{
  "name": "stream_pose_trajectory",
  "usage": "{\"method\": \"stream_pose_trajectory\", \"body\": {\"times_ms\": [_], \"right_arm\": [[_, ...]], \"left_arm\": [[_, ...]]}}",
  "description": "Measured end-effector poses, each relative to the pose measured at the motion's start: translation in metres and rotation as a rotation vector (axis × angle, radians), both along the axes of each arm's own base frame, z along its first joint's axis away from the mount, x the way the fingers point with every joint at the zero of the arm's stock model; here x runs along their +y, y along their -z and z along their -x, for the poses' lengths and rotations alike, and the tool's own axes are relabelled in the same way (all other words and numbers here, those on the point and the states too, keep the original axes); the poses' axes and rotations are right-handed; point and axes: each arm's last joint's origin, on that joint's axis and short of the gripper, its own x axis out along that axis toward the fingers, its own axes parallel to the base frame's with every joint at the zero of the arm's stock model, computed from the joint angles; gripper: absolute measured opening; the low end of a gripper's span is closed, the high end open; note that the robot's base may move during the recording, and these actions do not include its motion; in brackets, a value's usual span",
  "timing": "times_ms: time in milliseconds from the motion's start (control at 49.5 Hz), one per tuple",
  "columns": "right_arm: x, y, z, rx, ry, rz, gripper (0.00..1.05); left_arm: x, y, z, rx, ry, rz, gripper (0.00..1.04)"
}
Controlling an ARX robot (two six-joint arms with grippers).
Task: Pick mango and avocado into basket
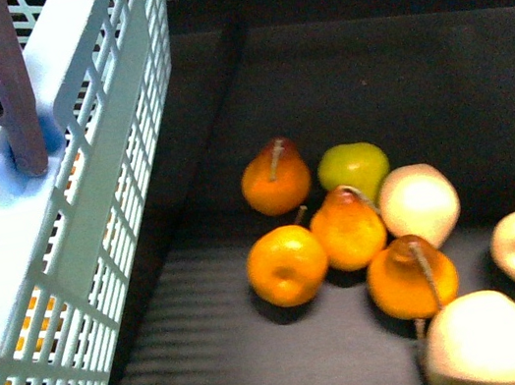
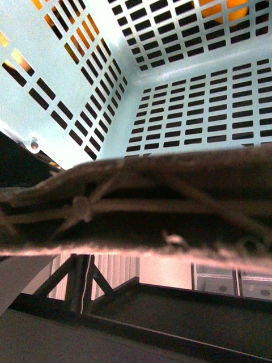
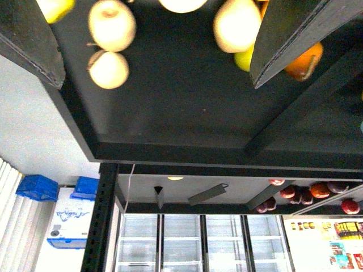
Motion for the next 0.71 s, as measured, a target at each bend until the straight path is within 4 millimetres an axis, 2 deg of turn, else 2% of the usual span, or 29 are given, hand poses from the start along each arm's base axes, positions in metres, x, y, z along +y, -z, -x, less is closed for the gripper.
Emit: {"method": "stream_pose_trajectory", "body": {"times_ms": [708], "right_arm": [[0.0001,0.0,0.0,0.0,-0.002,0.0,0.97]], "left_arm": [[-0.0001,0.0,-0.0001,0.0,0.002,-0.002,0.09]]}}
